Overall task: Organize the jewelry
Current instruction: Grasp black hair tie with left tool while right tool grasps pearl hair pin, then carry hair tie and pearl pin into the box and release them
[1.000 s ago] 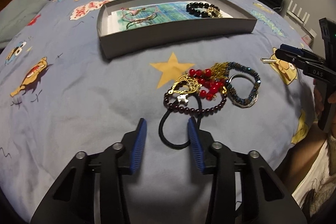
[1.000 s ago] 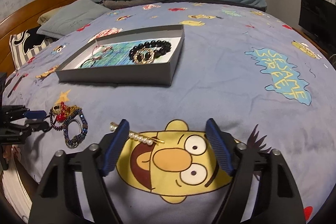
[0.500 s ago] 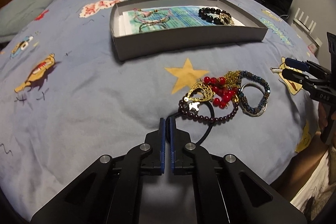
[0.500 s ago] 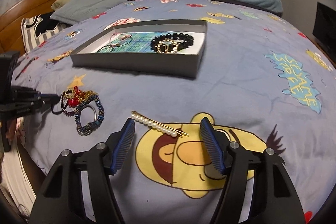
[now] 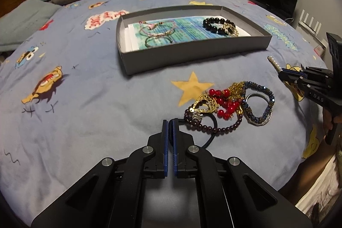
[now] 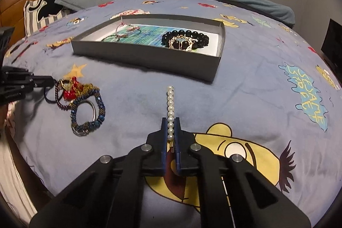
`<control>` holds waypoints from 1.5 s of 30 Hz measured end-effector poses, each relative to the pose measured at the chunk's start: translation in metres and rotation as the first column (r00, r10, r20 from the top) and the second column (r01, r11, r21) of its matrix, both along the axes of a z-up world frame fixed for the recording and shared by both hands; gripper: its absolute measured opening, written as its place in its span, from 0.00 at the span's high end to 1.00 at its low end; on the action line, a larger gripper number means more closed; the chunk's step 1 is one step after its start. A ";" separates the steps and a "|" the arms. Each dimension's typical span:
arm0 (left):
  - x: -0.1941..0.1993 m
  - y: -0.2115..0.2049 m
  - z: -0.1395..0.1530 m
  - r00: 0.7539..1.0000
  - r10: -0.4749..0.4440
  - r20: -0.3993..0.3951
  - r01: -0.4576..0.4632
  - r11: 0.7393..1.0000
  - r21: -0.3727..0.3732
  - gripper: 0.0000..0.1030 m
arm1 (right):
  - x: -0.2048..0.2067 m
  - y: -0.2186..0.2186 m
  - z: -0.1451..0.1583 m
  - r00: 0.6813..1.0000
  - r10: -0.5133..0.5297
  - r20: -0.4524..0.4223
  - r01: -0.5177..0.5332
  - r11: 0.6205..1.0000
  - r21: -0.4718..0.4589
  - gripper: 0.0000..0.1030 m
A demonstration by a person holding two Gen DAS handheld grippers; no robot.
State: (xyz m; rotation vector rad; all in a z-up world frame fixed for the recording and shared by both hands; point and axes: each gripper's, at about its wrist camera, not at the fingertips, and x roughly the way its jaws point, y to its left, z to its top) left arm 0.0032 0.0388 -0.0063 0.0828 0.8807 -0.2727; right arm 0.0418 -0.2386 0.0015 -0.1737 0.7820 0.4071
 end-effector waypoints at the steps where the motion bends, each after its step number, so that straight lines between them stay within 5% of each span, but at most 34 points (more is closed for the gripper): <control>1: -0.001 0.001 0.003 1.000 0.003 0.015 -0.003 1.000 0.002 0.96 | 0.000 0.000 0.002 1.000 -0.002 0.005 0.002 1.000 0.010 0.95; 18: 0.015 0.006 0.066 0.975 0.038 0.218 -0.044 0.999 0.022 0.96 | 0.018 0.002 0.044 0.994 -0.055 0.098 0.045 0.994 0.104 0.95; 26: 0.062 -0.012 0.102 0.967 0.020 0.255 0.008 0.994 -0.106 0.96 | 0.056 0.020 0.082 0.984 -0.068 0.164 0.056 0.995 0.078 0.95; 35: 0.108 -0.037 0.058 0.993 -0.010 0.121 0.029 0.988 -0.153 0.96 | 0.095 0.034 0.057 0.997 -0.043 0.066 0.039 0.998 0.057 0.95; 42: 0.131 -0.021 0.024 1.000 -0.001 0.022 0.007 0.961 -0.275 0.96 | 0.113 0.021 0.031 0.990 -0.138 0.003 0.138 0.990 0.005 0.95; 45: 0.137 -0.026 0.015 1.000 -0.010 0.006 0.012 0.963 -0.270 0.96 | 0.118 0.019 0.024 0.988 -0.153 -0.021 0.153 0.988 -0.005 0.95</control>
